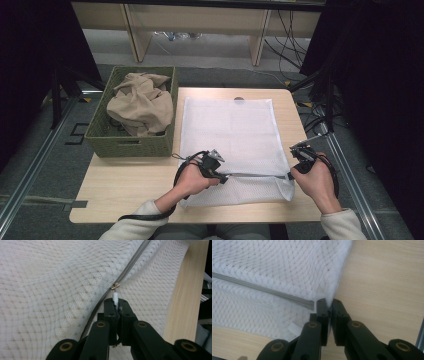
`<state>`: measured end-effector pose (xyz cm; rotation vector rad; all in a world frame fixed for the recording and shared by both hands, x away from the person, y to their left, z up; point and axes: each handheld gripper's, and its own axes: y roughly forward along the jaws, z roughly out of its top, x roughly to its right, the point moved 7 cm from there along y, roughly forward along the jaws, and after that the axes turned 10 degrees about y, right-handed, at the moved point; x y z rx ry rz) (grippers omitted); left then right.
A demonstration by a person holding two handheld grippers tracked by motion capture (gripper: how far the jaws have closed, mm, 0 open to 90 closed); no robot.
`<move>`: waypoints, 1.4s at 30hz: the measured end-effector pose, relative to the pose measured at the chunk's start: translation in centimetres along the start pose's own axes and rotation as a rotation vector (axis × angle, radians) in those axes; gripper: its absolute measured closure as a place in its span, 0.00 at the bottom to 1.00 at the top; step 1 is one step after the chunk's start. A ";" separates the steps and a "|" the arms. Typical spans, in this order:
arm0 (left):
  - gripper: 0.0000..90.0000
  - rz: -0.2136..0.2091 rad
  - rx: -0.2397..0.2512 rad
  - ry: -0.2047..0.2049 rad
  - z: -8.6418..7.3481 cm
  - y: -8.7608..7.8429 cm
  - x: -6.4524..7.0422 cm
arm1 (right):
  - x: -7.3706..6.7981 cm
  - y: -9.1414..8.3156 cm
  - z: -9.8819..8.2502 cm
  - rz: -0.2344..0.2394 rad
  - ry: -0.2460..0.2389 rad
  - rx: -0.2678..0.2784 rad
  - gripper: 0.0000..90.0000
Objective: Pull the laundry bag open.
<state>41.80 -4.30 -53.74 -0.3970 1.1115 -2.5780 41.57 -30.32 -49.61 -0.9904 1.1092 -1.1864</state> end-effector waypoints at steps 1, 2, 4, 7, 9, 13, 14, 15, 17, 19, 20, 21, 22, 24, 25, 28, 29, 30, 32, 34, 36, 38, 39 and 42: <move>0.97 0.000 0.000 0.000 0.0 0.0 0.0 | -0.2 0.0 0.0 0.009 0.015 0.010 0.96; 0.97 -0.003 0.007 -0.003 0.0 0.0 0.0 | -0.2 0.0 0.0 0.009 0.015 0.010 0.96; 0.97 -0.003 0.014 -0.015 -0.1 -0.1 0.1 | -0.3 0.0 0.0 0.001 0.010 0.002 0.96; 0.97 0.001 0.006 -0.005 -0.2 -0.2 0.0 | -0.4 0.1 -0.1 0.001 0.019 -0.010 0.96; 0.97 -0.003 0.014 -0.012 -0.2 -0.2 0.1 | -0.4 0.0 -0.1 0.005 0.017 -0.004 0.96; 0.97 -0.006 0.009 -0.010 -0.3 -0.2 0.1 | -0.4 0.1 -0.1 0.001 0.014 -0.002 0.96; 0.97 -0.007 0.005 -0.004 -0.3 -0.3 0.1 | -0.4 0.1 -0.1 0.003 0.012 -0.002 0.96; 0.97 -0.007 0.005 -0.004 -0.3 -0.3 0.1 | -0.4 0.1 -0.1 0.004 0.013 -0.001 0.96; 0.97 0.005 -0.008 0.009 -0.5 -0.3 -0.1 | -0.3 0.1 -0.1 -0.007 0.015 -0.001 0.96; 0.97 0.000 0.006 -0.007 -0.5 -0.4 -0.1 | -0.2 0.0 0.0 0.004 0.015 0.002 0.96; 0.97 0.006 0.010 -0.018 -0.5 -0.5 0.0 | -0.3 0.0 -0.1 0.006 0.017 0.004 0.96; 0.97 0.009 0.001 -0.002 -0.6 -0.6 -0.1 | -0.3 0.1 -0.1 -0.004 0.017 0.000 0.96; 0.97 0.009 0.001 -0.002 -0.6 -0.6 -0.1 | -0.3 0.1 -0.1 -0.004 0.017 0.000 0.96; 0.97 0.002 0.001 -0.002 -0.7 -0.7 -0.1 | -0.3 0.1 -0.1 -0.001 0.015 -0.003 0.96; 0.97 0.003 0.004 -0.010 -0.9 -0.8 -0.2 | -0.2 0.2 -0.1 -0.006 0.015 0.004 0.96; 0.97 0.005 -0.004 -0.012 -1.0 -1.0 -0.2 | -0.3 0.1 -0.1 0.001 0.018 -0.002 0.96; 0.97 0.004 -0.004 -0.009 -1.1 -1.0 -0.2 | -0.4 0.1 -0.1 -0.002 0.016 -0.002 0.96; 0.97 0.003 -0.004 -0.010 -1.1 -1.0 -0.2 | -0.3 0.1 0.0 -0.001 0.005 0.000 0.96; 0.97 -0.002 -0.001 -0.015 -1.1 -1.0 -0.1 | -0.4 0.4 0.0 0.007 0.022 0.013 0.96; 0.97 -0.003 0.000 -0.014 -1.1 -1.0 -0.1 | -0.4 0.2 -0.1 0.004 0.018 -0.010 0.96; 0.97 -0.007 -0.001 -0.010 -1.2 -1.0 -0.1 | -0.4 0.4 0.0 0.006 0.016 0.023 0.96; 0.97 0.008 -0.018 -0.004 -1.4 -1.1 -0.3 | -0.3 0.2 -0.2 -0.010 0.016 -0.007 0.96; 0.97 0.008 -0.018 -0.004 -1.4 -1.1 -0.3 | -0.1 0.3 -0.1 -0.017 0.007 0.003 0.96; 0.97 -0.002 -0.011 -0.019 -1.6 -1.4 -0.4 | -0.4 0.2 -0.3 -0.005 0.057 -0.016 0.96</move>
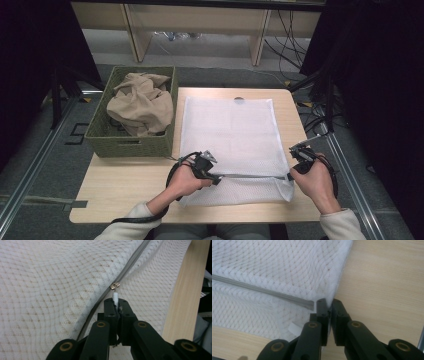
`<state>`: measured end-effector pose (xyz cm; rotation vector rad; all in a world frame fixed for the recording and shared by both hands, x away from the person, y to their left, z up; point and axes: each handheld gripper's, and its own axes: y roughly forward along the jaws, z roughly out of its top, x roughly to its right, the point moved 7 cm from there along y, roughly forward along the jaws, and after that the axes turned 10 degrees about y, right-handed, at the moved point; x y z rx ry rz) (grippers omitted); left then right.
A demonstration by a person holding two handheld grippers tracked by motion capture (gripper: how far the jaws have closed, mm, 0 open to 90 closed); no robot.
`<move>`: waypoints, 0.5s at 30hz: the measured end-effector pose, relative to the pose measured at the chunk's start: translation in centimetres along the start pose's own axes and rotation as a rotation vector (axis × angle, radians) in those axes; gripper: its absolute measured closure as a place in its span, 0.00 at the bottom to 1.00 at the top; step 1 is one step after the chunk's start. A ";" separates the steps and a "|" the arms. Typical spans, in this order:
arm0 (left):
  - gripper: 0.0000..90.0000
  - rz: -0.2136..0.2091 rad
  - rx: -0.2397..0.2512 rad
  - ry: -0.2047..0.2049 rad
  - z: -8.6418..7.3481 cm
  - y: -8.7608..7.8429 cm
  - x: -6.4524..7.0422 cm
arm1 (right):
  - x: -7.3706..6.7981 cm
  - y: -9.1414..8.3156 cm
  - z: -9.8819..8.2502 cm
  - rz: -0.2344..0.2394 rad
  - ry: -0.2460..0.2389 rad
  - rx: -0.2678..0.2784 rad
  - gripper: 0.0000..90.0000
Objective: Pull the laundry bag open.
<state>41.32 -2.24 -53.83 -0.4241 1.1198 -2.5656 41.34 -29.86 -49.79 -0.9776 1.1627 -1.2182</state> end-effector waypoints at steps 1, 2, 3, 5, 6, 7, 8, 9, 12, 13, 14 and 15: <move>0.97 0.000 0.000 0.001 0.0 0.0 0.0 | 0.4 0.2 0.3 0.007 -0.070 0.020 0.96; 0.97 0.004 -0.004 0.005 -0.1 -0.1 0.0 | 0.1 0.1 0.1 0.002 -0.040 0.009 0.96; 0.97 0.003 -0.006 0.004 -0.1 -0.1 0.0 | 0.1 0.1 0.2 -0.001 -0.051 0.010 0.96; 0.97 -0.001 -0.006 0.004 -0.2 -0.3 0.0 | 0.0 0.1 0.1 0.003 -0.047 0.005 0.96; 0.97 0.005 -0.009 0.001 -0.3 -0.3 0.0 | 0.0 0.2 0.1 0.007 -0.046 0.005 0.96; 0.97 0.015 -0.014 0.000 -0.5 -0.5 -0.3 | 0.3 0.2 0.2 -0.016 -0.049 0.011 0.96; 0.97 0.013 -0.014 -0.002 -0.7 -0.7 -0.4 | 0.4 0.2 0.2 -0.017 -0.043 0.008 0.96; 0.97 0.013 -0.014 -0.002 -0.7 -0.7 -0.4 | 0.4 0.2 0.2 -0.017 -0.043 0.008 0.96; 0.97 0.009 -0.008 -0.014 -0.9 -1.0 -0.4 | 0.0 0.2 0.0 -0.012 -0.014 -0.004 0.96; 0.97 0.009 -0.008 -0.014 -0.9 -1.0 -0.4 | -0.1 0.2 0.1 -0.013 -0.015 0.010 0.96; 0.97 0.011 -0.014 -0.015 -1.0 -1.1 -0.4 | 0.0 0.3 0.1 -0.005 -0.041 -0.006 0.96; 0.97 0.017 -0.017 -0.006 -1.1 -1.2 -0.5 | 0.1 0.4 0.1 0.001 -0.051 -0.007 0.96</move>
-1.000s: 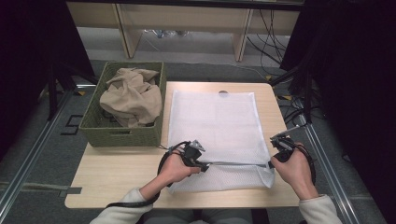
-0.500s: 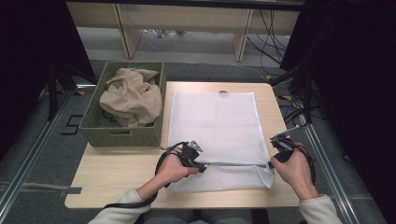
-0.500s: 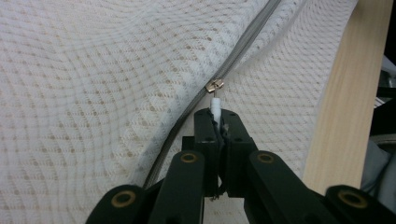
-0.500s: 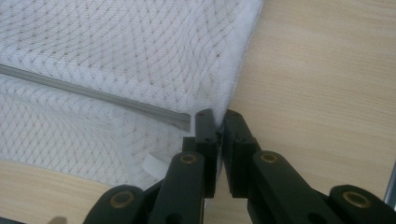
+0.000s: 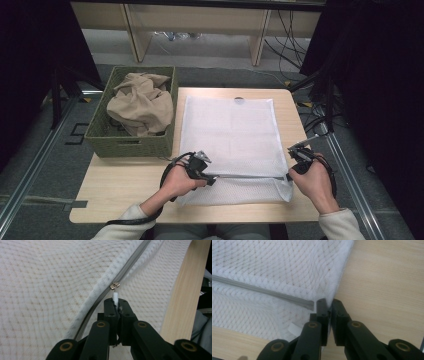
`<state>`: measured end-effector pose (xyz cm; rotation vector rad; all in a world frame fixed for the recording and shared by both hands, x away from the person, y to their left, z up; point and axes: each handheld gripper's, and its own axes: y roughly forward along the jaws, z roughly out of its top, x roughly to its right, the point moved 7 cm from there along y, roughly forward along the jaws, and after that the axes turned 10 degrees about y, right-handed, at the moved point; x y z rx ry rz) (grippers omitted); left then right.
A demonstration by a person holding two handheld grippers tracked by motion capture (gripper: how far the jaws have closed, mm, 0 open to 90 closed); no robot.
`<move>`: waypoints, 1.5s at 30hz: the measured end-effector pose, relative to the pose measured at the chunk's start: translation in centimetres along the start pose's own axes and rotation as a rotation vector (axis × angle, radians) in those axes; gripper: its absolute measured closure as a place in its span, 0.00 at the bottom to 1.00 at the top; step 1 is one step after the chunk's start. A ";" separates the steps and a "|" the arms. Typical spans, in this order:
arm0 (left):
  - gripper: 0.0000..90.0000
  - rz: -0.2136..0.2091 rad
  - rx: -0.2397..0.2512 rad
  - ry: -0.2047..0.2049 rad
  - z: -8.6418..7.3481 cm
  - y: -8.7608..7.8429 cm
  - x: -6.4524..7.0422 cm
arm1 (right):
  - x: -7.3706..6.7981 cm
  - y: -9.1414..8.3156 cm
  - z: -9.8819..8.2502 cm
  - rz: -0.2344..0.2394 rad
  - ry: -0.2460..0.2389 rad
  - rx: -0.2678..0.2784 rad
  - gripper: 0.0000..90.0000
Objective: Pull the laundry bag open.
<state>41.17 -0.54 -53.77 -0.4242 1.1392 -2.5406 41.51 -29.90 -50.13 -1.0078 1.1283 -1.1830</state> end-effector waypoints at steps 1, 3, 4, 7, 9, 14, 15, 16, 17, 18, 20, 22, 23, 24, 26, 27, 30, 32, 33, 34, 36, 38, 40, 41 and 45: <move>0.97 0.001 0.000 -0.006 -0.1 -0.1 -0.1 | 0.2 0.0 0.1 -0.022 0.001 0.017 0.96; 0.97 0.004 0.000 -0.013 -0.3 -0.3 -0.2 | 0.3 0.0 0.1 -0.020 0.001 0.015 0.96; 0.97 -0.003 0.003 -0.011 -0.4 -0.4 -0.2 | 0.3 0.0 0.0 -0.007 -0.001 -0.005 0.96; 0.97 -0.002 -0.002 -0.010 -0.6 -0.6 -0.2 | 0.0 0.0 0.0 -0.006 0.007 0.007 0.96; 0.97 -0.001 0.001 -0.010 -0.7 -0.8 -0.2 | -0.1 0.1 0.0 0.001 -0.001 0.003 0.96; 0.97 0.015 -0.016 -0.008 -1.1 -1.1 -0.4 | 0.1 0.2 0.0 -0.021 -0.004 0.010 0.96; 0.97 0.014 -0.010 -0.019 -1.2 -1.2 -0.6 | 0.2 0.2 0.0 -0.028 0.008 0.007 0.96; 0.97 0.011 -0.009 -0.018 -1.3 -1.3 -0.7 | 0.4 0.2 0.1 -0.017 0.012 0.004 0.96; 0.97 0.014 -0.007 -0.026 -1.4 -1.5 -0.7 | 0.3 0.4 0.2 -0.008 0.013 0.033 0.96; 0.97 0.020 -0.012 -0.021 -1.5 -1.6 -0.8 | 0.3 0.2 0.0 -0.015 0.012 0.006 0.96; 0.97 0.014 -0.004 -0.029 -1.7 -2.0 -0.9 | -0.3 0.1 -0.1 -0.011 0.041 -0.005 0.96; 0.97 0.020 -0.008 -0.030 -1.8 -2.1 -1.0 | -0.3 0.4 0.1 0.006 0.005 0.033 0.96; 0.97 0.023 -0.009 -0.029 -1.9 -2.2 -0.9 | -0.3 0.5 0.2 0.005 0.003 0.036 0.96; 0.97 0.024 -0.016 -0.023 -2.1 -2.3 -1.0 | 0.1 0.4 0.2 -0.013 -0.032 0.025 0.96; 0.97 0.026 -0.013 -0.030 -2.2 -2.4 -1.1 | -0.3 0.3 0.0 -0.010 0.034 0.006 0.96; 0.97 0.022 -0.004 -0.041 -2.4 -2.6 -1.2 | 0.2 0.3 0.1 -0.010 0.003 0.009 0.96; 0.97 0.032 -0.012 -0.041 -2.7 -3.0 -1.4 | 0.2 0.3 0.1 -0.016 0.008 0.004 0.96; 0.97 0.037 -0.008 -0.055 -3.1 -3.5 -1.6 | 0.2 0.3 0.1 -0.019 0.004 0.006 0.96; 0.97 0.041 -0.011 -0.055 -3.2 -3.7 -1.6 | 0.2 0.4 0.1 -0.018 0.002 0.007 0.96; 0.97 0.041 -0.006 -0.057 -3.3 -3.8 -1.7 | 0.2 0.4 0.1 -0.018 0.004 0.006 0.96; 0.97 0.046 -0.008 -0.062 -3.6 -4.0 -1.8 | 0.2 0.4 0.1 -0.017 0.004 0.006 0.96; 0.97 0.049 -0.012 -0.063 -3.8 -4.2 -1.9 | 0.2 0.4 0.1 -0.019 0.005 0.007 0.96; 0.97 0.054 -0.016 -0.069 -4.2 -4.4 -2.1 | 0.1 0.4 0.1 -0.019 0.005 0.005 0.96; 0.97 0.058 -0.007 -0.083 -4.3 -4.5 -2.1 | 0.1 0.4 0.1 -0.017 0.007 0.005 0.96; 0.97 0.066 -0.010 -0.092 -4.9 -5.1 -2.4 | 0.1 0.4 0.1 -0.016 0.004 0.004 0.96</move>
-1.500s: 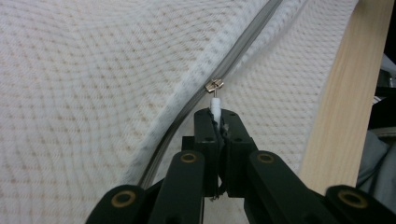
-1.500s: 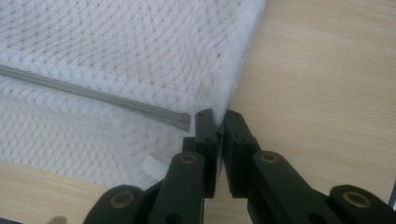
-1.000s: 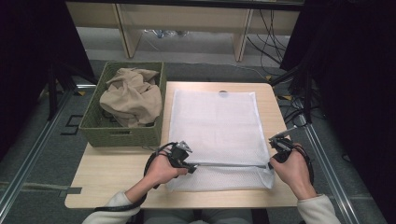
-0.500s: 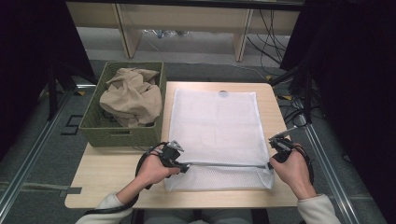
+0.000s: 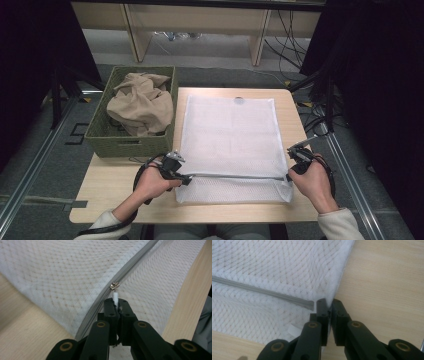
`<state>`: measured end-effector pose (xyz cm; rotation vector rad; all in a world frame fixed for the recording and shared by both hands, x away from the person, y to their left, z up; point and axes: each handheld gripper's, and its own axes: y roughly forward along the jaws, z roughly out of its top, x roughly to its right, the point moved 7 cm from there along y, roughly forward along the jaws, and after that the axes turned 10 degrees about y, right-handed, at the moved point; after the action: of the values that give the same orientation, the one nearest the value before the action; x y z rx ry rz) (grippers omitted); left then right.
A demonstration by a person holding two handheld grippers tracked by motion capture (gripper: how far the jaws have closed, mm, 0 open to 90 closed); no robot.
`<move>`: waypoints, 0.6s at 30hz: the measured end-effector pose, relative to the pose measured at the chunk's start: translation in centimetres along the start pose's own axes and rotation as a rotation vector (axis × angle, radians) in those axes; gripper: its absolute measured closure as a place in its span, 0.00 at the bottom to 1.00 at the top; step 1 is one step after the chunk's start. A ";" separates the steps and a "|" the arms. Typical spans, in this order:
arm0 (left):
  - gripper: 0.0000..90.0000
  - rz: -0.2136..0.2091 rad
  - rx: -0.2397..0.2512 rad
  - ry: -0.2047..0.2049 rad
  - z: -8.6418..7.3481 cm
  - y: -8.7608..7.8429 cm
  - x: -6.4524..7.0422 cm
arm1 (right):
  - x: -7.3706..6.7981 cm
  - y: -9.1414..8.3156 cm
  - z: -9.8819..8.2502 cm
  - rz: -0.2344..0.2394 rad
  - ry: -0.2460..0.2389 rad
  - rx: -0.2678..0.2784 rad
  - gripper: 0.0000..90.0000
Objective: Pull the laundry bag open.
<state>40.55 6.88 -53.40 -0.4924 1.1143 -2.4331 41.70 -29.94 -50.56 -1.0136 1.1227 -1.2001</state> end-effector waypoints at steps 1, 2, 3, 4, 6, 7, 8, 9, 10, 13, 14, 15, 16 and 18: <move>0.97 -0.005 -0.012 0.013 -0.2 -0.1 -0.2 | 0.0 0.0 0.0 -0.001 0.005 0.000 0.96; 0.97 0.001 -0.008 0.001 -0.2 -0.2 -0.2 | -0.1 0.0 -0.1 0.007 0.007 -0.007 0.96; 0.97 0.003 -0.018 0.008 -0.4 -0.3 -0.3 | -0.1 -0.1 -0.1 0.012 -0.002 -0.014 0.96; 0.97 0.006 -0.013 0.004 -0.5 -0.3 -0.4 | 0.0 0.0 0.0 0.011 -0.008 -0.011 0.96; 0.97 0.011 -0.026 0.003 -1.0 -0.6 -0.6 | -0.1 0.0 0.0 0.010 0.006 0.004 0.96; 0.97 0.011 -0.026 0.003 -1.0 -0.6 -0.6 | 0.0 0.0 0.0 0.006 0.002 -0.007 0.96; 0.97 0.010 -0.005 -0.025 -1.1 -0.6 -0.6 | 0.0 0.1 0.0 0.001 0.001 -0.004 0.96; 0.97 0.016 -0.013 -0.020 -1.3 -0.8 -0.8 | -0.3 0.1 -0.1 -0.001 0.039 -0.015 0.96; 0.97 0.017 -0.024 -0.013 -1.5 -0.9 -1.0 | -0.3 0.1 -0.1 -0.006 0.040 -0.014 0.96; 0.97 0.021 -0.019 -0.029 -1.8 -1.1 -1.1 | -0.3 0.1 -0.1 -0.002 0.043 -0.015 0.96; 0.97 0.020 -0.023 -0.024 -1.9 -1.2 -1.2 | -0.3 0.0 -0.1 -0.001 0.042 -0.014 0.96; 0.97 0.026 -0.020 -0.033 -2.0 -1.3 -1.3 | -0.3 0.0 -0.1 -0.001 0.042 -0.016 0.96; 0.97 0.029 -0.012 -0.048 -2.0 -1.4 -1.3 | 0.1 0.1 0.0 0.000 0.003 -0.004 0.96; 0.97 0.028 -0.023 -0.034 -2.4 -1.7 -1.6 | 0.3 0.3 0.2 0.001 -0.024 0.008 0.96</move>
<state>40.41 10.17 -53.80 -0.5198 1.1293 -2.3812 41.94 -30.19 -50.89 -1.0184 1.0987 -1.1885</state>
